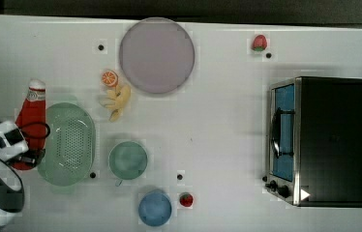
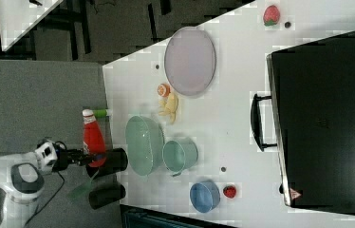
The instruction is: Pick ketchup from strainer and place it on the table
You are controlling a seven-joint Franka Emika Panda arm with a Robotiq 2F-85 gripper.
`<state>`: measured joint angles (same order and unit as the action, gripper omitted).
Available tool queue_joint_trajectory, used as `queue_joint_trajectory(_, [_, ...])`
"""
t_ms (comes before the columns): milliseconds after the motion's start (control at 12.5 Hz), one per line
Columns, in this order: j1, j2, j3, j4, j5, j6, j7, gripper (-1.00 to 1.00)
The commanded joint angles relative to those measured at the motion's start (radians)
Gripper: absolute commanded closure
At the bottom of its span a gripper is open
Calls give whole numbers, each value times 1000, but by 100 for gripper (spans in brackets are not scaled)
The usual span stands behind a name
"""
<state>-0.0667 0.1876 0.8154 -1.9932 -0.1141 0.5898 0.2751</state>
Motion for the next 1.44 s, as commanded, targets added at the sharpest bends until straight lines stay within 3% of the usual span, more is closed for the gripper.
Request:
queue_joint_trajectory(80, [-82, 11, -71, 93, 27, -141, -104, -19])
queue_joint_trajectory(320, [-124, 7, -161, 157, 24, -235, -213, -19])
queue_joint_trajectory(960, [-185, -10, -478, 142, 18, -231, -590, -19])
queue_joint_trajectory(1200, [-188, -10, -563, 78, 18, -176, -655, -19])
queue_joint_trajectory(1440, [-189, -8, -603, -73, 18, 23, -657, -19])
